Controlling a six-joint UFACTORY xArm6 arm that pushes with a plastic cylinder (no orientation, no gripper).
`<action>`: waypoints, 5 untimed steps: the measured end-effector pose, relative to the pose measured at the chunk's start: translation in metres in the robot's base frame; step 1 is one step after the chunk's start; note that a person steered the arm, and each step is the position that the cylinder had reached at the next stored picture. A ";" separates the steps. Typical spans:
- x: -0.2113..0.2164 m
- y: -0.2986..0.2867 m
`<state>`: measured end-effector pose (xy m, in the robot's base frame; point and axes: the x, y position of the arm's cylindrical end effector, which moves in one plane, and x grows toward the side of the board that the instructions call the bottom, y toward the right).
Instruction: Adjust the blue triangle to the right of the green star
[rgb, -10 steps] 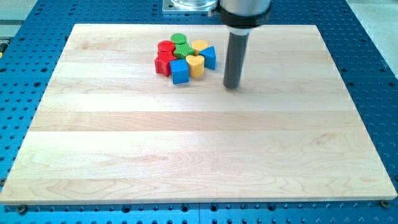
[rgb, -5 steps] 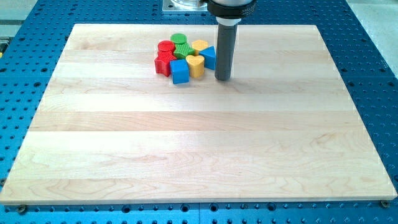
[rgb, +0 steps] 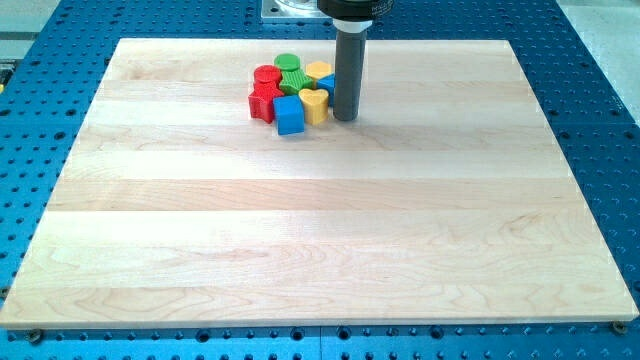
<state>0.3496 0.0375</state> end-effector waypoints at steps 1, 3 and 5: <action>-0.001 0.000; -0.008 0.008; -0.047 0.043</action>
<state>0.3029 0.0801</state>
